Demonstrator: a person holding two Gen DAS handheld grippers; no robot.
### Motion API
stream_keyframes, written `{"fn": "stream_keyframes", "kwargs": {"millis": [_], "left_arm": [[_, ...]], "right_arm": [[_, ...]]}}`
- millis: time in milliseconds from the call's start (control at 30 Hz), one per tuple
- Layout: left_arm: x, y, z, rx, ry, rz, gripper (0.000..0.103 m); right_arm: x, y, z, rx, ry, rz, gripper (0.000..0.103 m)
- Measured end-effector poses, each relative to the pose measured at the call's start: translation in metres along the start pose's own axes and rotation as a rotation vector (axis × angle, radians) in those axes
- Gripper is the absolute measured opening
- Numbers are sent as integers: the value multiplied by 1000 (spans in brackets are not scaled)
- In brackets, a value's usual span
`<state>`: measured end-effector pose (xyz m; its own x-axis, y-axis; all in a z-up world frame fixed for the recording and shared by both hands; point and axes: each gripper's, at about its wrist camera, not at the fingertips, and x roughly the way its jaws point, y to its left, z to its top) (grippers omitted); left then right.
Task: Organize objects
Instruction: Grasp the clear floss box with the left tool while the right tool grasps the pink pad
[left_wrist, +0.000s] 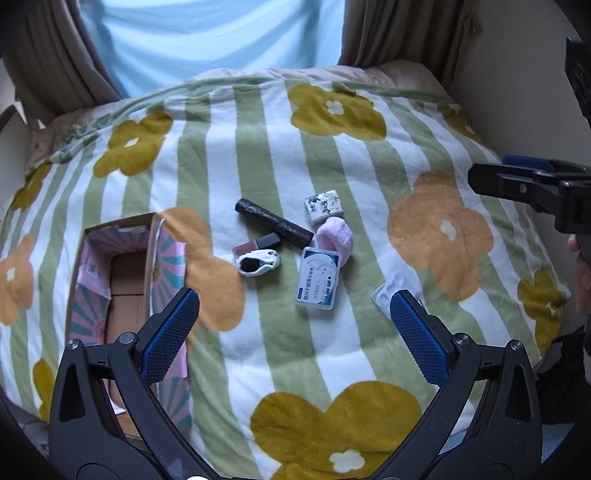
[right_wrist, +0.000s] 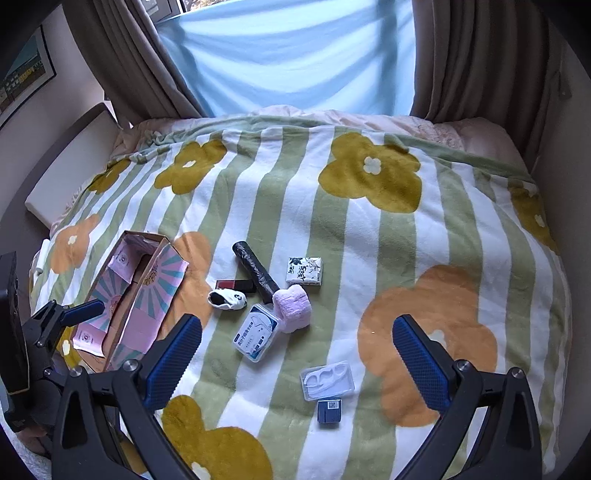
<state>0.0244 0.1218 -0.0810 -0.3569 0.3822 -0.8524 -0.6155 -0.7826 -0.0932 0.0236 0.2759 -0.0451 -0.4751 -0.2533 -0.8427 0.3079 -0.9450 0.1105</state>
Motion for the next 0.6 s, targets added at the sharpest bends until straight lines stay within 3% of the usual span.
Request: {"fn": "stream_keyframes", "kwargs": {"millis": [500,600], "left_arm": [[172,-26,-8,114,151,-53,100],[195,-29,-11,135,182,-54,98]], "right_arm": [[160,-41,-3,-101,176,195,102],[188,-43,-3,-99,213,235,97]]}}
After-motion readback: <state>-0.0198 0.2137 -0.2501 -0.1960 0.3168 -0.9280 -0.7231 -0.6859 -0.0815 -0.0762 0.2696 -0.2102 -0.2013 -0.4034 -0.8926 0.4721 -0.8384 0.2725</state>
